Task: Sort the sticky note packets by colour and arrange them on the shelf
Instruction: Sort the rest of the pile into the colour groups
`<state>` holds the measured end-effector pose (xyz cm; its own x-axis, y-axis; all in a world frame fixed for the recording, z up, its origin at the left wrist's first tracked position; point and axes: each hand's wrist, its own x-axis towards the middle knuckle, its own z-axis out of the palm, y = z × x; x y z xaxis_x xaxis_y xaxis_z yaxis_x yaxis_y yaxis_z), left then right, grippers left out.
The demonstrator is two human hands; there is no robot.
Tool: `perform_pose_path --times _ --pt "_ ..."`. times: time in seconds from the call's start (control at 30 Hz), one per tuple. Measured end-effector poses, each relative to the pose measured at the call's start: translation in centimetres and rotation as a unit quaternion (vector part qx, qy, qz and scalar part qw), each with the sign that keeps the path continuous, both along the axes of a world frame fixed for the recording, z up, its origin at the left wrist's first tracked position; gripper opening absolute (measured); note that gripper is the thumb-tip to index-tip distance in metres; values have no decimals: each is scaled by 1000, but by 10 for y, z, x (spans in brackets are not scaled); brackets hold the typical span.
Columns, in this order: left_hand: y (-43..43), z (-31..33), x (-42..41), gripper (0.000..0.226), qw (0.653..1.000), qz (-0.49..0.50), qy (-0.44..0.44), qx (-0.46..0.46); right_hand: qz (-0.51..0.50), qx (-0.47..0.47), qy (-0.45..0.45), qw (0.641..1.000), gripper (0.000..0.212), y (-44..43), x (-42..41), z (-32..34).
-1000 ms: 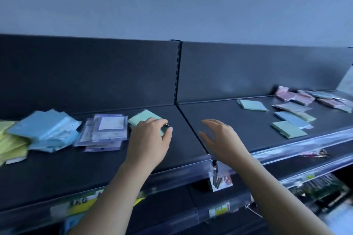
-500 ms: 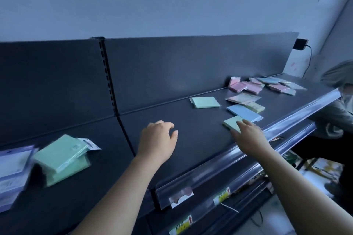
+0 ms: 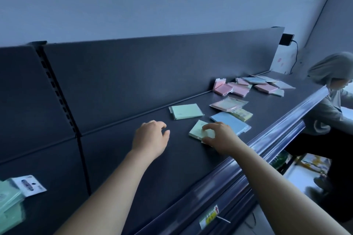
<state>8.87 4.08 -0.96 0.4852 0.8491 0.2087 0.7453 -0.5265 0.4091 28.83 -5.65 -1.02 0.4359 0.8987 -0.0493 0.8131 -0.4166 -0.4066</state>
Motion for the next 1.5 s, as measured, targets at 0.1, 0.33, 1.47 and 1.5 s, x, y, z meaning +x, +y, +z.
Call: perform_pose_path --times 0.1,0.33,1.47,1.5 --pt "16 -1 25 33 1000 8 -10 -14 6 -18 -7 1000 70 13 16 5" --pt "55 -2 90 34 999 -11 34 -29 31 -16 18 999 93 27 52 1" --pt "-72 20 -137 19 898 341 -279 -10 196 188 361 892 76 47 -109 16" --pt "-76 23 -152 21 891 358 -279 9 200 189 371 887 71 47 -123 18"
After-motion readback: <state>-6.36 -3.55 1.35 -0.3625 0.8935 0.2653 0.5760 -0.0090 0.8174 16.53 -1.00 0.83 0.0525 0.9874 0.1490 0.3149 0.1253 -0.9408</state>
